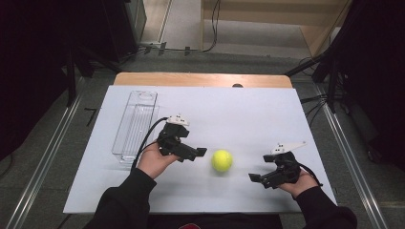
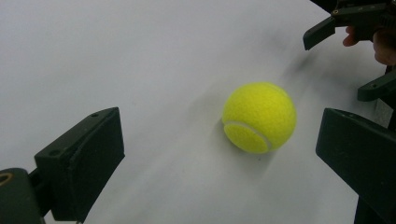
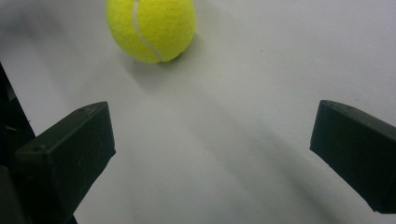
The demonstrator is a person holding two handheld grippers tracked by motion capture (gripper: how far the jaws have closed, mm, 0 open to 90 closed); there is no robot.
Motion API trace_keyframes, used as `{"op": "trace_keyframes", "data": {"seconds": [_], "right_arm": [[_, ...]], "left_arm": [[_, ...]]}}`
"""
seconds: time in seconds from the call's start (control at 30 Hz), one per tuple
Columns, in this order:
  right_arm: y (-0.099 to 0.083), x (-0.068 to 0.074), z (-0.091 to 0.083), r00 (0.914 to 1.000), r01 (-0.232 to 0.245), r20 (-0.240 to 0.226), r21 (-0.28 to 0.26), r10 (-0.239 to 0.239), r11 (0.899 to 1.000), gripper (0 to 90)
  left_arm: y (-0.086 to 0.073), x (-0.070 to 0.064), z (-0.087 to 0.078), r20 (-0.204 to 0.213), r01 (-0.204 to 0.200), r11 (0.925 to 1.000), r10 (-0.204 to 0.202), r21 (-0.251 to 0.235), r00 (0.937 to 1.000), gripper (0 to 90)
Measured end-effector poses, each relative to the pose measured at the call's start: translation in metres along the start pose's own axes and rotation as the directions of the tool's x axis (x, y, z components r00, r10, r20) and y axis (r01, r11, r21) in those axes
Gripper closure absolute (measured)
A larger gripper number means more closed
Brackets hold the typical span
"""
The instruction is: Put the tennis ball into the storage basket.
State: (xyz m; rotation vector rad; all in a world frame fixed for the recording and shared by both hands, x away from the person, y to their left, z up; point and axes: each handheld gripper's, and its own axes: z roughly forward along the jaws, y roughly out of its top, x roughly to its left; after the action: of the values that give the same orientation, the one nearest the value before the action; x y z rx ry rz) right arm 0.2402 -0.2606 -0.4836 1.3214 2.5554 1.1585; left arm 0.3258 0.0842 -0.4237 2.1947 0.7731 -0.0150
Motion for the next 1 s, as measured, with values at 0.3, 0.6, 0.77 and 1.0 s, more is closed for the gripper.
{"op": "trace_keyframes", "data": {"seconds": [0.3,0.6,0.77,1.0], "right_arm": [[0.0,0.0,0.0,1.0,0.003,-0.001,0.004,-0.003,1.0,0.0],[0.0,0.0,0.0,1.0,0.005,-0.001,0.006,-0.005,1.0,0.0],[0.0,0.0,0.0,1.0,0.009,-0.002,0.008,-0.009,1.0,0.0],[0.0,0.0,0.001,0.9999,0.01,-0.003,0.008,-0.01,1.0,0.0]], "left_arm": [[0.007,-0.005,0.007,0.007,-0.01,0.9999,0.01,0.006,0.9999,1.4],[0.014,-0.007,0.013,0.015,-0.014,0.9999,0.014,0.006,0.9998,1.4],[0.017,-0.009,0.017,0.021,-0.013,0.9999,0.013,0.007,0.9997,1.4],[0.021,-0.012,0.025,0.024,-0.02,0.9997,0.019,0.018,0.9995,1.4]]}}
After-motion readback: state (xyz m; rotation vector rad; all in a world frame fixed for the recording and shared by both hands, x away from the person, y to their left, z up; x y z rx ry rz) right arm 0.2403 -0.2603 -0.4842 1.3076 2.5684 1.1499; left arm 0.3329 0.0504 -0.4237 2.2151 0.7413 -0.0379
